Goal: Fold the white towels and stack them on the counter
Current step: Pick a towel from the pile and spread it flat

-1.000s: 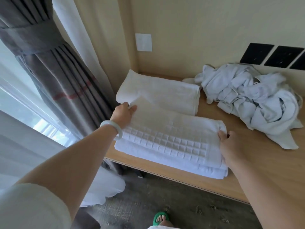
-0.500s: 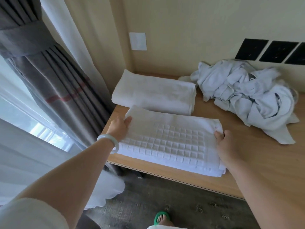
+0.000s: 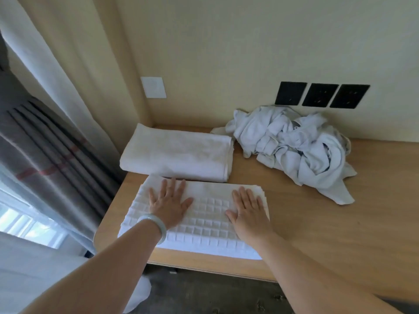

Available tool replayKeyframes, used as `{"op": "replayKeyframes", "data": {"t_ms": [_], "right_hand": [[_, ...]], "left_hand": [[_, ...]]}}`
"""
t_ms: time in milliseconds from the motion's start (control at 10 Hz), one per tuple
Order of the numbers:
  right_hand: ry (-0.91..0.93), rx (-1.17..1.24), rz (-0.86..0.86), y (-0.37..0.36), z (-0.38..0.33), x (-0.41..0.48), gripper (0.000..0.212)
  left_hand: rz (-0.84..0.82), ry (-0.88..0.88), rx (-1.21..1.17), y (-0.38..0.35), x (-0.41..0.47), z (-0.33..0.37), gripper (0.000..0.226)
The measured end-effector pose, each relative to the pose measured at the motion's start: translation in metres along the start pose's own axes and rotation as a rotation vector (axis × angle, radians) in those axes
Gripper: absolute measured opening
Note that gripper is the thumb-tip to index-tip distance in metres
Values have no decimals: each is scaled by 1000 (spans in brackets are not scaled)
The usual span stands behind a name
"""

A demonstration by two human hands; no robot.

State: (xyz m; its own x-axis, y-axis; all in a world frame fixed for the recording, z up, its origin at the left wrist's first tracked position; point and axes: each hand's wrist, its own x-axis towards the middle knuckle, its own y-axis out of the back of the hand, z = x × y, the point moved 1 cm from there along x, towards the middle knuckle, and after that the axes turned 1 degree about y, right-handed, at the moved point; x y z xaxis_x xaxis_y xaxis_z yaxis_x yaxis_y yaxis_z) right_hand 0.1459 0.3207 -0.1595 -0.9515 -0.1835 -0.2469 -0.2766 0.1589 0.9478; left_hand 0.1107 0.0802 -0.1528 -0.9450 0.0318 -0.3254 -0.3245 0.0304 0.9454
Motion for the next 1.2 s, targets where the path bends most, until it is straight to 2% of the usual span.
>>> {"op": "replayKeyframes", "data": {"t_ms": [100, 200, 300, 400, 500, 600, 700, 800, 900, 1000, 1100, 1200], "right_hand": [[-63, 20, 136, -1, -3, -6, 97], [-71, 78, 84, -16, 8, -16, 71], [6, 181, 223, -9, 31, -20, 74], [47, 250, 520, -50, 85, 51, 69], [-55, 524, 255, 59, 122, 54, 105], [-110, 488, 355, 142, 156, 32, 110], [-130, 487, 326, 166, 225, 45, 74], [-133, 445, 275, 167, 284, 64, 70], [-110, 463, 220, 167, 327, 81, 59], [-89, 515, 133, 166, 346, 100, 52], [-98, 569, 60, 166, 354, 116, 31], [-95, 694, 125, 181, 355, 122, 33]], "left_hand": [[149, -22, -10, -6, -2, 2, 91], [448, -68, -123, -24, -17, 12, 72], [372, -138, -276, -49, 3, 19, 62], [507, -110, -724, -55, 77, 25, 53], [766, -121, -52, -12, 98, 78, 55], [313, -404, -391, 64, 79, 164, 67], [363, -175, -595, 104, 90, 254, 80], [164, -151, -705, 121, 105, 333, 65], [153, -90, -744, 133, 134, 387, 71], [121, 24, -752, 139, 159, 412, 68], [163, 133, -778, 148, 165, 415, 18], [315, 91, -860, 176, 156, 413, 13]]}}
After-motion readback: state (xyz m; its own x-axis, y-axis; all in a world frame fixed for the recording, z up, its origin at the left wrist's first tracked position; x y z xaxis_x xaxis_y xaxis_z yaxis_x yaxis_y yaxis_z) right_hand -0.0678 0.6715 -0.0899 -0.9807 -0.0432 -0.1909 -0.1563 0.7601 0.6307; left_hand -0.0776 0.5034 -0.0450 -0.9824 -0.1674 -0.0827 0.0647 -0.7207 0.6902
